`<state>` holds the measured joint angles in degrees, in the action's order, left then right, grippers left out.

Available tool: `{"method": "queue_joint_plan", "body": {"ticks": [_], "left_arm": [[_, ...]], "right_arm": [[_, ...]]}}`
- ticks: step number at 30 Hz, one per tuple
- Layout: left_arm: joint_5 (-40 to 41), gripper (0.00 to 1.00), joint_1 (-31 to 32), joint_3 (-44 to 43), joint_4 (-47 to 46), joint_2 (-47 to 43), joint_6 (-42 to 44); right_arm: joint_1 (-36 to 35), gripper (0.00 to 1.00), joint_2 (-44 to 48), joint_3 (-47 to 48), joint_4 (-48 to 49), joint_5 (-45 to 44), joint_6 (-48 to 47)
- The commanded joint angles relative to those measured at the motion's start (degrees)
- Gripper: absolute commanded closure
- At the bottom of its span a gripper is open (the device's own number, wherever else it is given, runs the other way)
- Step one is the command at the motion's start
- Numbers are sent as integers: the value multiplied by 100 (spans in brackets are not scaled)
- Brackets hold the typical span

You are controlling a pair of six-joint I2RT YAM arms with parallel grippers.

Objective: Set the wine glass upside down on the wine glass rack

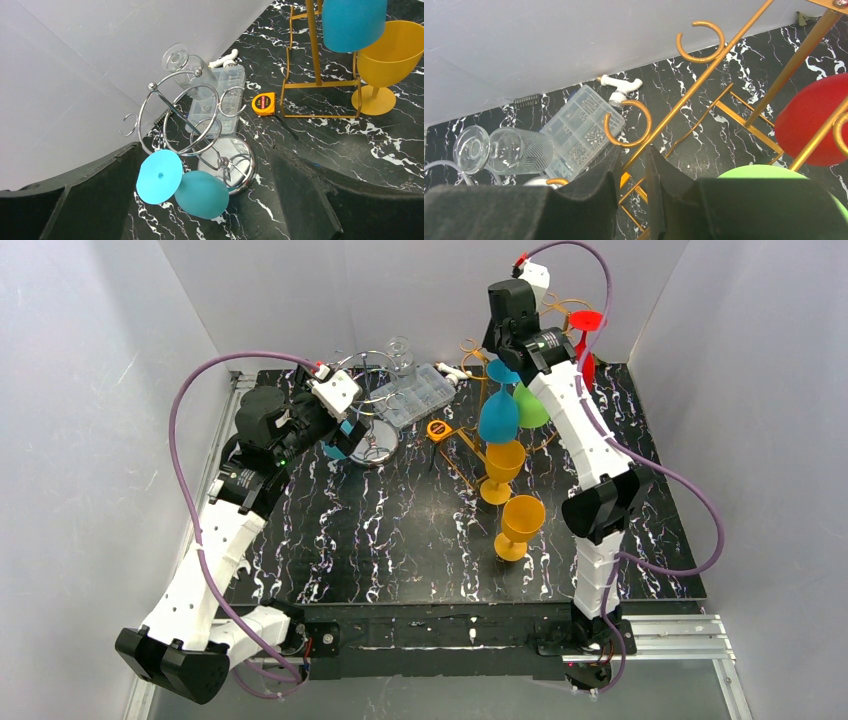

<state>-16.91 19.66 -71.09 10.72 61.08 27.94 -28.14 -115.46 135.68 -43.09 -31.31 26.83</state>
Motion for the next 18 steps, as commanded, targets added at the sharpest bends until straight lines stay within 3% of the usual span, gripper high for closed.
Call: {"method": "queue_joint_plan", "body": {"ticks": [1,4,11,18], "left_arm": [[31,2,-40,-70,-113,-189,65],[12,2,-41,-37,-134,-219,87],[-34,2,-52,16,-202,-219,23],[19,2,-56,1,-236,-246,-2]], "right_arm": [[19,71,-228,213,44,103,-10],[19,72,-208,231,35,160,-48],[19,58,0,2,-38,355,-63],[24,64,-124,130,-4,435,-70]]}}
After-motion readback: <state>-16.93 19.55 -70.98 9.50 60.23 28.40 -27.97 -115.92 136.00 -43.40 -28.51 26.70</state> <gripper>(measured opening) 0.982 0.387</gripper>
